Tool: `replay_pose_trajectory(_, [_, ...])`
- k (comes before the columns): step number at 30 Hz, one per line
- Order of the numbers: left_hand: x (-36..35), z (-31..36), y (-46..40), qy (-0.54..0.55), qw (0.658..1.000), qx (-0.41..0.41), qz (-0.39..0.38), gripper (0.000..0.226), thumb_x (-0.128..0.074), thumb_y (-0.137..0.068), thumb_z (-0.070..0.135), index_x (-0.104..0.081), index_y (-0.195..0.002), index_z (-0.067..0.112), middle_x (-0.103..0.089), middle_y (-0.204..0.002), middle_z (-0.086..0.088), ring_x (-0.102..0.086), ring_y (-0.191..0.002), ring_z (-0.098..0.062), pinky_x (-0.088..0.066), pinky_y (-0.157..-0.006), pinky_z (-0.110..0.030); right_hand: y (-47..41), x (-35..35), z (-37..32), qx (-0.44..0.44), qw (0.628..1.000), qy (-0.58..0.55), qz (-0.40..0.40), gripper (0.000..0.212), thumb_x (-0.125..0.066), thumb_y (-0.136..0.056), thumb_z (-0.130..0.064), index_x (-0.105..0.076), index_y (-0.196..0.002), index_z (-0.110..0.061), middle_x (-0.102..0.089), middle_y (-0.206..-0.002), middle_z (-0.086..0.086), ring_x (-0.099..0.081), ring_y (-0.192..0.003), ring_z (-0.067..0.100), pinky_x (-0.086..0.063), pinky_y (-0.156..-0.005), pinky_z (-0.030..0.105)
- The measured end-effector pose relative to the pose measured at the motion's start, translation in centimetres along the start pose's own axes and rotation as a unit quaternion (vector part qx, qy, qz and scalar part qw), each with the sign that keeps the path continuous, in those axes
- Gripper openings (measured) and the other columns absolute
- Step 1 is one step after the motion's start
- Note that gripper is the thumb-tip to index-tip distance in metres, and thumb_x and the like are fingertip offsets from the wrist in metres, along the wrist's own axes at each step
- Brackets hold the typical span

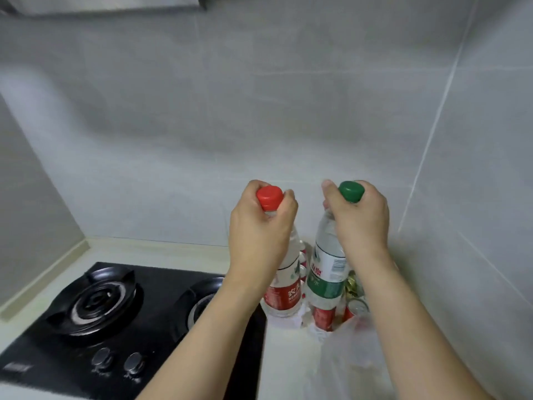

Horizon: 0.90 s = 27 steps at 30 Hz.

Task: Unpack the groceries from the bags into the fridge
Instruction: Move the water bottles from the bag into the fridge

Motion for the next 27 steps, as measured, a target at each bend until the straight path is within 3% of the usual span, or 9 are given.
replay_pose_trajectory(4, [3.8,-1.2,0.3,-0.046,0.998,0.023,0.038,0.014,-0.062,-0.087,0.027,-0.055,-0.079,0.018,-0.066,-0.070,-0.005,-0.064,-0.067,-0.024,-0.052,-0.065,-0.041,1.3,-2.9,-0.9,0.001,0.999,-0.010,-0.051,0.025,-0.066,-0.083,-0.036,-0.062,-0.071,-0.014,-0.070,-0.069,0.000,-0.065,-0.071,0.022,-0.052,-0.069,0.035])
replay_pose_trajectory(9, [7.8,-1.5,2.0,-0.095,0.989,0.053,0.099,0.013,-0.061,-0.086,0.028,-0.054,-0.078,0.020,-0.065,-0.068,-0.004,-0.062,-0.065,-0.024,-0.054,-0.065,-0.046,3.5,-6.8,-2.4,0.012,0.989,-0.032,-0.146,0.025,-0.065,-0.083,-0.034,-0.063,-0.073,-0.012,-0.069,-0.071,0.000,-0.063,-0.070,0.021,-0.048,-0.063,0.030])
replay_pose_trajectory(16, [14.2,-1.4,5.5,-0.137,0.966,0.082,0.201,0.014,-0.060,-0.085,0.030,-0.054,-0.076,0.021,-0.065,-0.068,-0.006,-0.062,-0.064,-0.026,-0.056,-0.063,-0.049,8.5,-11.7,-5.5,0.031,0.963,-0.084,-0.253,0.023,-0.065,-0.082,-0.033,-0.063,-0.071,-0.013,-0.069,-0.068,0.001,-0.064,-0.067,0.021,-0.051,-0.065,0.034])
replay_pose_trajectory(22, [20.8,-0.4,9.3,-0.190,0.936,0.086,0.283,0.016,-0.061,-0.086,0.030,-0.054,-0.076,0.022,-0.062,-0.066,0.000,-0.058,-0.063,-0.019,-0.052,-0.061,-0.043,14.3,-15.1,-9.1,0.052,0.934,-0.127,-0.331,0.024,-0.065,-0.083,-0.030,-0.064,-0.068,-0.012,-0.067,-0.062,-0.004,-0.060,-0.058,0.011,-0.046,-0.056,0.026])
replay_pose_trajectory(24, [23.1,0.1,10.5,-0.206,0.926,0.085,0.304,0.016,-0.062,-0.088,0.029,-0.054,-0.078,0.019,-0.059,-0.066,0.000,-0.054,-0.060,-0.016,-0.047,-0.061,-0.035,16.4,-16.3,-10.4,0.058,0.925,-0.131,-0.351,0.025,-0.065,-0.082,-0.031,-0.064,-0.068,-0.010,-0.067,-0.062,-0.001,-0.060,-0.058,0.015,-0.046,-0.057,0.028])
replay_pose_trajectory(27, [26.6,0.7,12.3,-0.217,0.916,0.086,0.326,0.017,-0.061,-0.089,0.029,-0.056,-0.081,0.015,-0.061,-0.067,-0.002,-0.059,-0.064,-0.019,-0.051,-0.065,-0.041,19.9,-18.1,-12.3,0.066,0.909,-0.147,-0.383,0.030,-0.064,-0.080,-0.035,-0.062,-0.070,-0.008,-0.067,-0.064,0.004,-0.062,-0.063,0.023,-0.050,-0.061,0.034])
Point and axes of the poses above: each hand's wrist, its own y-axis away from the middle knuckle, its own x-axis out of the back of the hand, z = x × y, the point moved 6 cm from there along -y, towards the middle knuckle
